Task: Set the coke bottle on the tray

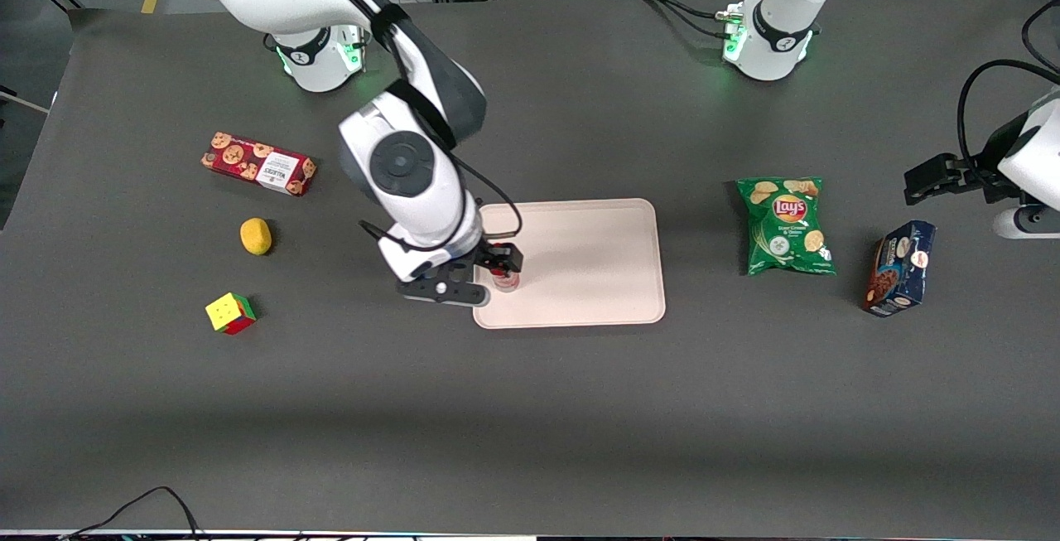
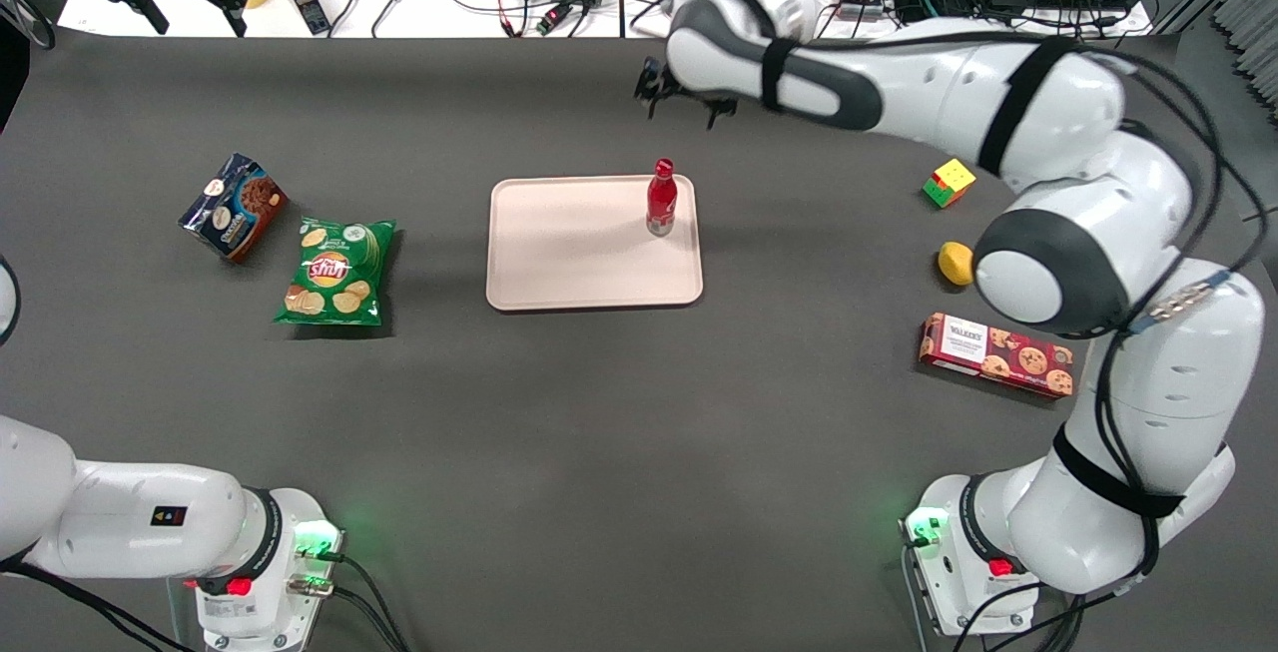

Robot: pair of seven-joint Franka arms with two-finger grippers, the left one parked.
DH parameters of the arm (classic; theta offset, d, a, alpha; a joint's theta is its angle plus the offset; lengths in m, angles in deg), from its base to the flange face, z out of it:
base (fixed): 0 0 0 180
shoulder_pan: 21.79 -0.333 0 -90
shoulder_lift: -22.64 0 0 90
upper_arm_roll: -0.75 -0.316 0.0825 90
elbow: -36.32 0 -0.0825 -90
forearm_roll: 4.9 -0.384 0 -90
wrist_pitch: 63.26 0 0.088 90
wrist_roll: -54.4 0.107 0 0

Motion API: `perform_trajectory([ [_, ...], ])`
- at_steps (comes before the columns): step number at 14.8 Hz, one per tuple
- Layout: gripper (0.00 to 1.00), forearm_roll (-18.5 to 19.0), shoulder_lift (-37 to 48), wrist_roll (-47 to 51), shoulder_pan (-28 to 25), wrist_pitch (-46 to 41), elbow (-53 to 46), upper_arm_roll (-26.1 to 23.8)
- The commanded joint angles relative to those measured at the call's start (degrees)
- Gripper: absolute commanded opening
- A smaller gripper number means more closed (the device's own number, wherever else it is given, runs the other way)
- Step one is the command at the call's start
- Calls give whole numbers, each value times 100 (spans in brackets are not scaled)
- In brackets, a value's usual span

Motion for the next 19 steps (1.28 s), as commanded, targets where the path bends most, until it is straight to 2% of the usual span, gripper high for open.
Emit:
perform_trajectory([
  [1,100,46,673,-723,497,-537,132,-78],
  [4,100,28,1096,-1531,936,-1003,132,-17],
  [7,100,-7,1430,-1937,1279,-1206,150,36],
  [10,100,-7,1746,-2210,1368,-1435,280,518],
  [12,100,-138,2202,-2849,1421,-1260,859,896],
  [14,100,-445,2747,-3421,1430,-910,1622,1309],
  [19,100,-394,3548,-3853,1447,-574,2846,1679],
])
